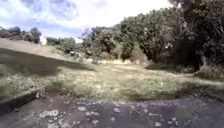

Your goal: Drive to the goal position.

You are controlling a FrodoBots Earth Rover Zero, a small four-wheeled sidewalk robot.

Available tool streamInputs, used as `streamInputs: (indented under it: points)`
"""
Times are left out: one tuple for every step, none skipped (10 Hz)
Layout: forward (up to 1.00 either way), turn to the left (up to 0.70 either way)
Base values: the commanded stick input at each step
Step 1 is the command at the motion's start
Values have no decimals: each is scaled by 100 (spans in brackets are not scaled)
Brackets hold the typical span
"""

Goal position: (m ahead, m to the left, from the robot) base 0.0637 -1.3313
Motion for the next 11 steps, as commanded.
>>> streamInputs:
  points:
    - [0, 45]
    - [0, 45]
    - [0, 45]
    - [0, 45]
    - [0, 45]
    - [0, 45]
    - [0, 45]
    - [0, 45]
    - [0, 45]
    - [0, 45]
    - [0, 45]
